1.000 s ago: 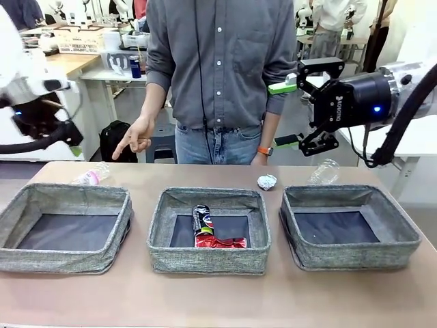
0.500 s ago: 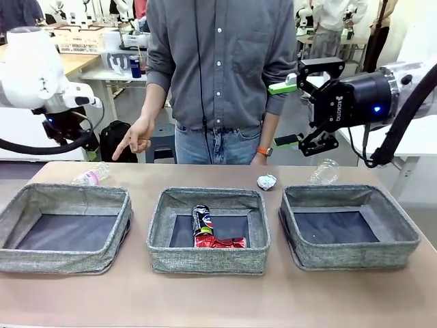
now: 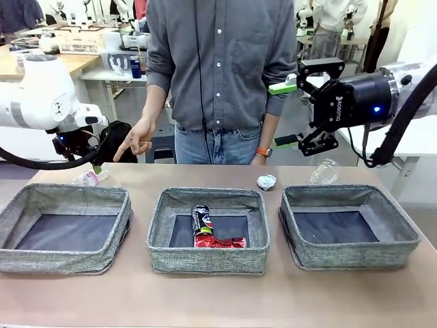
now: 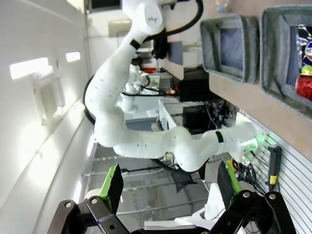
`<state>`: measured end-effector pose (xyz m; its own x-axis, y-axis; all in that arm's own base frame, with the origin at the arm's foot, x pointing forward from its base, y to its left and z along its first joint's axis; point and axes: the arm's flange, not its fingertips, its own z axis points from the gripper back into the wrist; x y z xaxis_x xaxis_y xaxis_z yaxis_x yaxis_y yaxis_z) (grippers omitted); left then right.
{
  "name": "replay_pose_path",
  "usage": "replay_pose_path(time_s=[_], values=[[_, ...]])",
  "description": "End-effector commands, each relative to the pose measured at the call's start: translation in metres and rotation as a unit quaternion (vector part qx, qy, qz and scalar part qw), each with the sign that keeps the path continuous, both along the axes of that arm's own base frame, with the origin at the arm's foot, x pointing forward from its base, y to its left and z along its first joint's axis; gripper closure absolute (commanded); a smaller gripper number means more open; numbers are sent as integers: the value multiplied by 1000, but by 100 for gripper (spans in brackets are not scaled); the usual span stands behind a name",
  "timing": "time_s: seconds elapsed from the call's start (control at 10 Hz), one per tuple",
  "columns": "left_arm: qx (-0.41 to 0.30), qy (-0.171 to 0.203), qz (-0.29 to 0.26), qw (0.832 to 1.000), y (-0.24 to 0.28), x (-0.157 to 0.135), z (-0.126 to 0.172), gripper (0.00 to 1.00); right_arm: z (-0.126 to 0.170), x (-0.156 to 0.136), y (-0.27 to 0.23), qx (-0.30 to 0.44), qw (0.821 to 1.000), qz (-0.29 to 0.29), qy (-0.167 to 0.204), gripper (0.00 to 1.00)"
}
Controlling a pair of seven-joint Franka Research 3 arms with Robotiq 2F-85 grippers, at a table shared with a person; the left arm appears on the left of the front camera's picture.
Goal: Sort the waste into the appropriate baskets.
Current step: Pick up the waste item pointed out by the person.
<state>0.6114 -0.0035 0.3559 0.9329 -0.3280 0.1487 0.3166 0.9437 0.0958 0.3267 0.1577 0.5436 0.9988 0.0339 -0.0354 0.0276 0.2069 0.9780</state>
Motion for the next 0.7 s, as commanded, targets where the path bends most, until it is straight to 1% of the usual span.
replay_pose_path(time_s=[0.0, 0.1, 0.5, 0.6], values=[[-2, 7, 16, 1000, -2, 13, -14, 0, 2, 0, 2, 12, 1000, -2, -2, 0], [-8, 13, 18, 1000, -3, 14, -20, 0, 2, 0, 2, 12, 1000, -2, -2, 0], [-3, 20, 17, 1000, -2, 16, -26, 0, 2, 0, 2, 12, 1000, -2, -2, 0], [-9, 41, 13, 999, -2, 17, -27, 0, 2, 0, 2, 12, 1000, -2, -2, 0]])
